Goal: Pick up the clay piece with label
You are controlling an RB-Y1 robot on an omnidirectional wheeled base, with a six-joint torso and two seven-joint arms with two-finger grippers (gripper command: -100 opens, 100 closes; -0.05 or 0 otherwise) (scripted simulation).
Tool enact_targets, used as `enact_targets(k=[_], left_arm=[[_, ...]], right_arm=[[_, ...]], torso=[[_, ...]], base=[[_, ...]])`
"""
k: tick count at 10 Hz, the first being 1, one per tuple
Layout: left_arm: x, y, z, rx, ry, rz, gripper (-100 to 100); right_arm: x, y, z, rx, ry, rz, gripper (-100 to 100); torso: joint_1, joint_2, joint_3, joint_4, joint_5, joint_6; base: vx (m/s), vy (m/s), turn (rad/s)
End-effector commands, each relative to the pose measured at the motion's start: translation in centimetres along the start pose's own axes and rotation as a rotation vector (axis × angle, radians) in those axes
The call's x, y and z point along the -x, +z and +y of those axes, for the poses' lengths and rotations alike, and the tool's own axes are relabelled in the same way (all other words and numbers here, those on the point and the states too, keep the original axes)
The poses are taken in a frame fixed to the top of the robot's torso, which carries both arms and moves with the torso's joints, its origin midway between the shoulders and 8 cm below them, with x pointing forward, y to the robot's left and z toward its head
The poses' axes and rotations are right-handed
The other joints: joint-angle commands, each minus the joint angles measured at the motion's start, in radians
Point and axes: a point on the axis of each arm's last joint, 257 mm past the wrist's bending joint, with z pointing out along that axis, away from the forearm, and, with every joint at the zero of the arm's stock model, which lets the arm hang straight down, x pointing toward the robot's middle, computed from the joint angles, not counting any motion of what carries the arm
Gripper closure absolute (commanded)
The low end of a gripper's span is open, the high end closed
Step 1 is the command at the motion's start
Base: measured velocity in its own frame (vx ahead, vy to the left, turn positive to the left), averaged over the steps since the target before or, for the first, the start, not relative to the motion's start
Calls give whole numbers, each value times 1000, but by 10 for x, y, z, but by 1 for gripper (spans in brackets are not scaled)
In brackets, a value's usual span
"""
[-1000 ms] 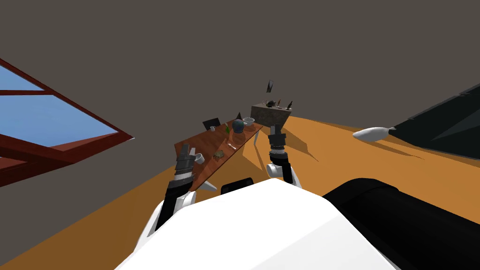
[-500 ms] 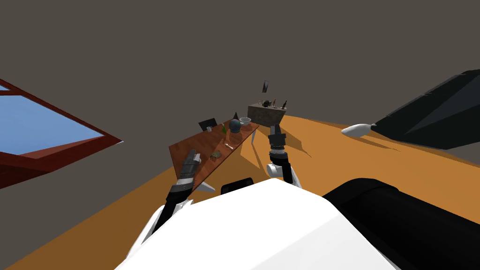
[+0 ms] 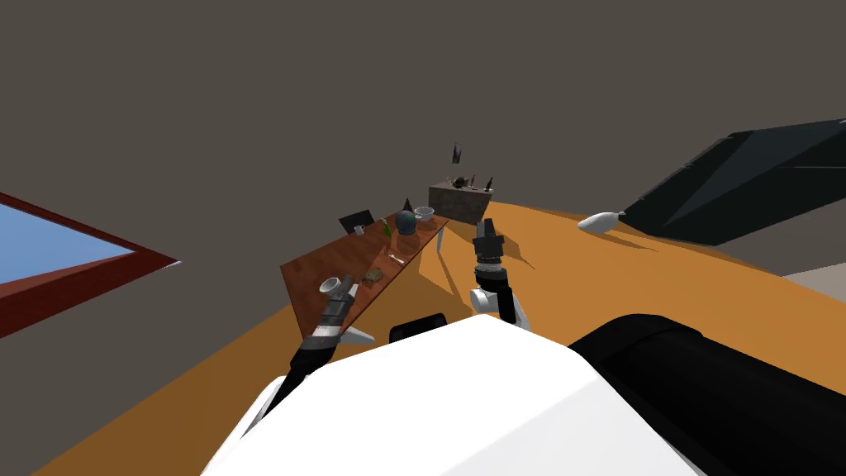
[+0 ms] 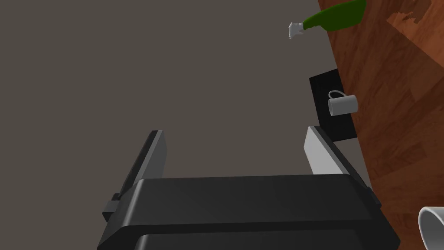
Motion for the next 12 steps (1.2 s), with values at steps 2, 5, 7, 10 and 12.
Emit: enact_targets(k=[2, 5, 7, 10, 12], left_arm=[[-14, -30, 46, 130, -60, 57, -100], [-21, -75, 99, 304, -136, 104, -100], [-21, -92, 117, 367, -158, 117, -100], [-16, -151, 165, 557, -239, 120, -100], [-7, -193, 192, 684, -290, 103, -100]], right_arm=[[0, 0, 0, 0, 0, 0, 0], [0, 0, 0, 0, 0, 0, 0], [0, 0, 0, 0, 0, 0, 0], [0, 0, 0, 0, 0, 0, 0], [0, 0, 0, 0, 0, 0, 0]], torso=[[0, 0, 0, 0, 0, 0], [-1, -2, -1, 0, 0, 0], [1, -3, -2, -1, 0, 0], [1, -5, -3, -1, 0, 0], [0, -7, -4, -1, 0, 0]], base=[[4, -41, -218], [34, -43, -225], [41, -15, -124], [78, -25, -279], [114, -13, -273]])
